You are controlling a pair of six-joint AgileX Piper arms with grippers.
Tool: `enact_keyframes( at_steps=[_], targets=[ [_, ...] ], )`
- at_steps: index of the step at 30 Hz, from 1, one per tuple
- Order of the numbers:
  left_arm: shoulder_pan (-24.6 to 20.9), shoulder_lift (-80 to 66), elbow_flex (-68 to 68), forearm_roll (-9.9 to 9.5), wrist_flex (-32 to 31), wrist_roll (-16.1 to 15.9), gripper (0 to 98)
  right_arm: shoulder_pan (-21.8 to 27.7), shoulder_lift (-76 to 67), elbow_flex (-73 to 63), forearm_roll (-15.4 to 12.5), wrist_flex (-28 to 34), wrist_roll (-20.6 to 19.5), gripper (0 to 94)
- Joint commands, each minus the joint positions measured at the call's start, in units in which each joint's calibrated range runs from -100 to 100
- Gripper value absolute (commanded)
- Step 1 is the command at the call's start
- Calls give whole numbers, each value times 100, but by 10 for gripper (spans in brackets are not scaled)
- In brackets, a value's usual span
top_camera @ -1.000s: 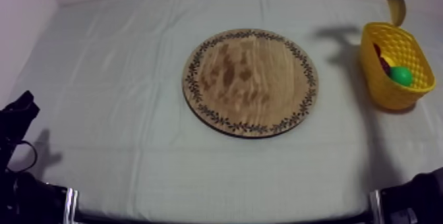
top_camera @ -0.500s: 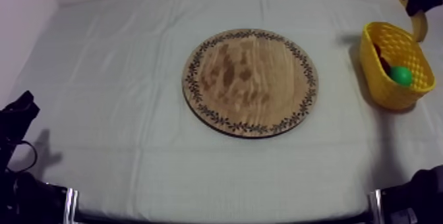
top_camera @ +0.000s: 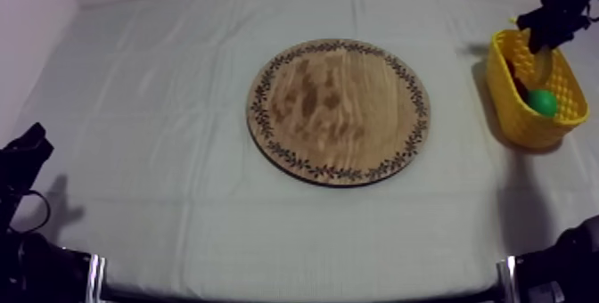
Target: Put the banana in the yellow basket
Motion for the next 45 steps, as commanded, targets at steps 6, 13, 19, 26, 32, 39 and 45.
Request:
enact_keyframes(
  at_steps=[6,13,19,26,32,39,45],
  targets=[
    [-2,2,3,-1,0,-1,1,21,451,81,90,-285,-18,408],
    [-2,2,3,-1,0,-1,1,19,509,173,97,-328,43,655],
    [-2,2,3,-1,0,-1,1,40,254,301,78,-332,9,791],
    [-2,2,3,-1,0,-1,1,20,-279,615,8,-334,8,735],
    [-2,2,3,-1,0,-1,1,-23,-895,879,-101,-363,23,516],
    [-2,2,3,-1,0,-1,1,-76,-1810,1510,-325,-840,105,350],
    [-2,2,3,-1,0,-1,1,-66,-2715,2402,-708,-1647,362,213]
  ],
)
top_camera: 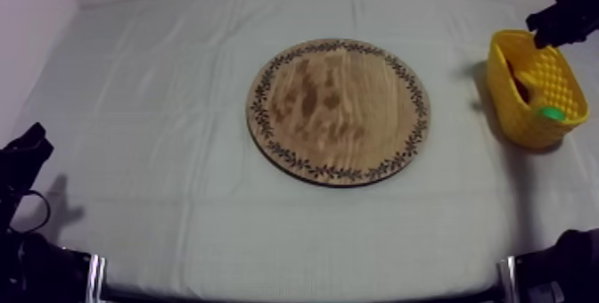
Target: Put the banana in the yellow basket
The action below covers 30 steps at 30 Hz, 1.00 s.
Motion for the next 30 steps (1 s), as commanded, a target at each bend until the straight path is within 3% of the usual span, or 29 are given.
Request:
enact_keyframes(
  at_steps=[1,7,11,13,16,18,20,22,26,30],
  targets=[
    [-2,2,3,-1,0,-1,1,0,-491,503,-165,-442,140,194],
    [-2,2,3,-1,0,-1,1,-40,-1436,1748,-721,-1495,950,52],
    [-2,2,3,-1,0,-1,1,28,-2122,2635,-1127,-2255,1470,19],
    [-2,2,3,-1,0,-1,1,141,-2540,3148,-1547,-2551,1992,12],
    [-2,2,3,-1,0,-1,1,425,-3292,3962,-2466,-2791,3159,6],
    [-2,2,3,-1,0,-1,1,519,-3793,4439,-2886,-2947,3660,5],
    [-2,2,3,-1,0,-1,1,470,-4234,4826,-3104,-3218,3735,4],
    [-2,2,3,-1,0,-1,1,370,-4599,5111,-3218,-3464,3549,4],
    [-2,2,3,-1,0,-1,1,247,-5212,5521,-3344,-3601,3160,3],
    [-2,2,3,-1,0,-1,1,100,-5882,6006,-3433,-3595,3029,3]
  ],
)
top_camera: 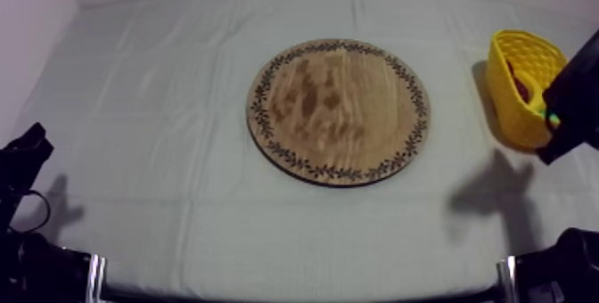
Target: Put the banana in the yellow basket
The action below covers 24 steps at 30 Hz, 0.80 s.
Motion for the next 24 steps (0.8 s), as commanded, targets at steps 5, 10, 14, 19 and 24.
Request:
enact_keyframes(
  at_steps=[5,10,14,19,24],
  targets=[
    [-2,2,3,-1,0,-1,1,-234,-1231,557,325,232,-1426,3],
    [-2,2,3,-1,0,-1,1,-429,-2118,705,1357,1005,-2625,3],
    [-2,2,3,-1,0,-1,1,-729,-2747,930,2367,1268,-3853,3],
    [-2,2,3,-1,0,-1,1,-1068,-3355,1078,2851,1303,-4315,2],
    [-2,2,3,-1,0,-1,1,-1234,-3561,1139,2965,1285,-3926,2]
  ],
)
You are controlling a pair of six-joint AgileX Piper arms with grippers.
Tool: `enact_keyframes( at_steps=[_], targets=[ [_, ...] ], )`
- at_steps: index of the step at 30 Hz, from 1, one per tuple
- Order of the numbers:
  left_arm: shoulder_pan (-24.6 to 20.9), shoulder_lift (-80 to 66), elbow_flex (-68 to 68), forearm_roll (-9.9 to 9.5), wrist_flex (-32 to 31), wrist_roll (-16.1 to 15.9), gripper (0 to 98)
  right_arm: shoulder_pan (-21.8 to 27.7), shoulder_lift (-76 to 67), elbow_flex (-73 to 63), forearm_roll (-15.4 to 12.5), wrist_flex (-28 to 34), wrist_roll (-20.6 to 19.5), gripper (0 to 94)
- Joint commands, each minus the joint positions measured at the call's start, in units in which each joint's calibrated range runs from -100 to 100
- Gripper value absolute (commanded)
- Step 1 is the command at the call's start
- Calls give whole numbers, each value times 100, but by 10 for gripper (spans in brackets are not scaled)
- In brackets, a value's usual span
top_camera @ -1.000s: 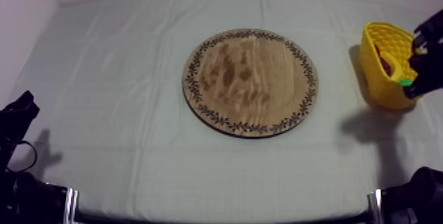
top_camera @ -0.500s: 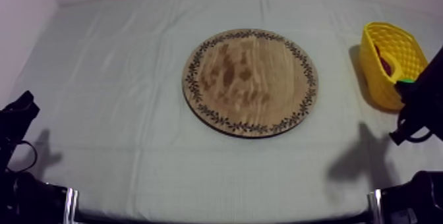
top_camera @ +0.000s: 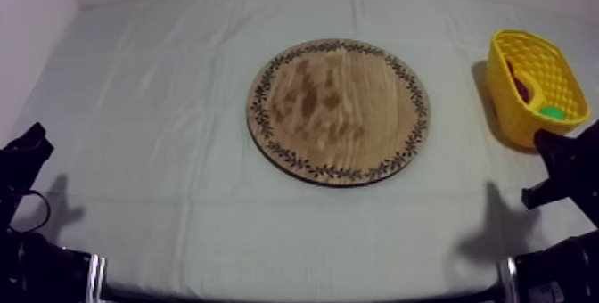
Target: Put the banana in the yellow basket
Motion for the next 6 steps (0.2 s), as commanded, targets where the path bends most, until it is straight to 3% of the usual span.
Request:
enact_keyframes(
  at_steps=[1,6],
  targets=[
    [-2,2,3,-1,0,-1,1,-29,-28,11,31,-29,-200,2],
    [-2,2,3,-1,0,-1,1,-56,-52,25,51,-47,-36,2]
  ],
)
